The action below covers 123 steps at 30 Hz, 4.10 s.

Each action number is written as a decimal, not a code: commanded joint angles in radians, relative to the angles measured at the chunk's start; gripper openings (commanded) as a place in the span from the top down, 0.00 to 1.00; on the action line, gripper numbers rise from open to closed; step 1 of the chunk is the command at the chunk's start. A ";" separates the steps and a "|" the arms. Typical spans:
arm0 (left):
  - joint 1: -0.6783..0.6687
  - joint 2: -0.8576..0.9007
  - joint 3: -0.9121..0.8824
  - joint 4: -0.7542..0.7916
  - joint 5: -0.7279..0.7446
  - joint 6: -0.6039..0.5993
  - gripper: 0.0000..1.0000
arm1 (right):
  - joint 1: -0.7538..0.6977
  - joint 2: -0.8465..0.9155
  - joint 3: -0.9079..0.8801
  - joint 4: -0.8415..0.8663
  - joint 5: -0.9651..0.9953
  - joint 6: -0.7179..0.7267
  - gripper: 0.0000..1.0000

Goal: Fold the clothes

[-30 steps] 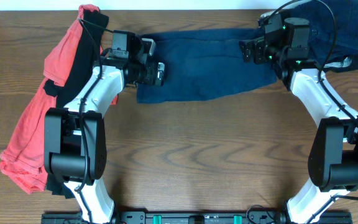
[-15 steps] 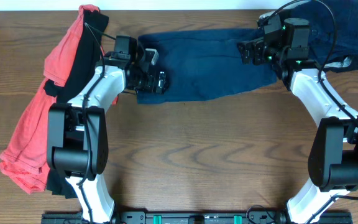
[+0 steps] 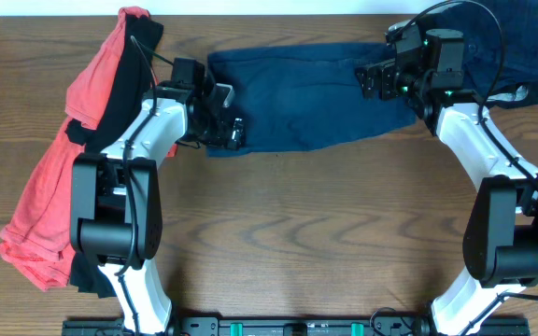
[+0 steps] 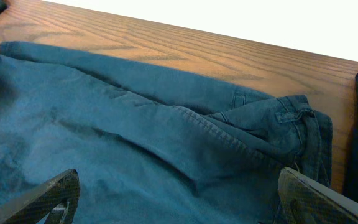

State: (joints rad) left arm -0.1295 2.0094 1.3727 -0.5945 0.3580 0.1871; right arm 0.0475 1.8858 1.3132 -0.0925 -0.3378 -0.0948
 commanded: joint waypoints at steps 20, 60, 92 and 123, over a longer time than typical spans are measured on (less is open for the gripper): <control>0.020 0.074 -0.003 0.034 -0.022 0.093 0.02 | 0.000 0.007 -0.002 -0.011 -0.011 0.012 0.01; 0.151 0.079 -0.001 0.103 -0.143 -0.051 0.94 | 0.008 0.018 -0.002 -0.031 -0.009 0.003 0.01; 0.150 0.079 -0.001 0.103 -0.142 -0.051 0.94 | -0.133 0.276 -0.001 0.082 -0.101 0.098 0.05; 0.150 0.079 -0.001 0.102 -0.142 -0.098 0.94 | -0.163 0.251 0.023 0.069 -0.250 0.193 0.99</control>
State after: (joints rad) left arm 0.0166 2.0895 1.3930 -0.4751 0.2581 0.1230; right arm -0.0830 2.1597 1.3136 -0.0158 -0.5606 0.0910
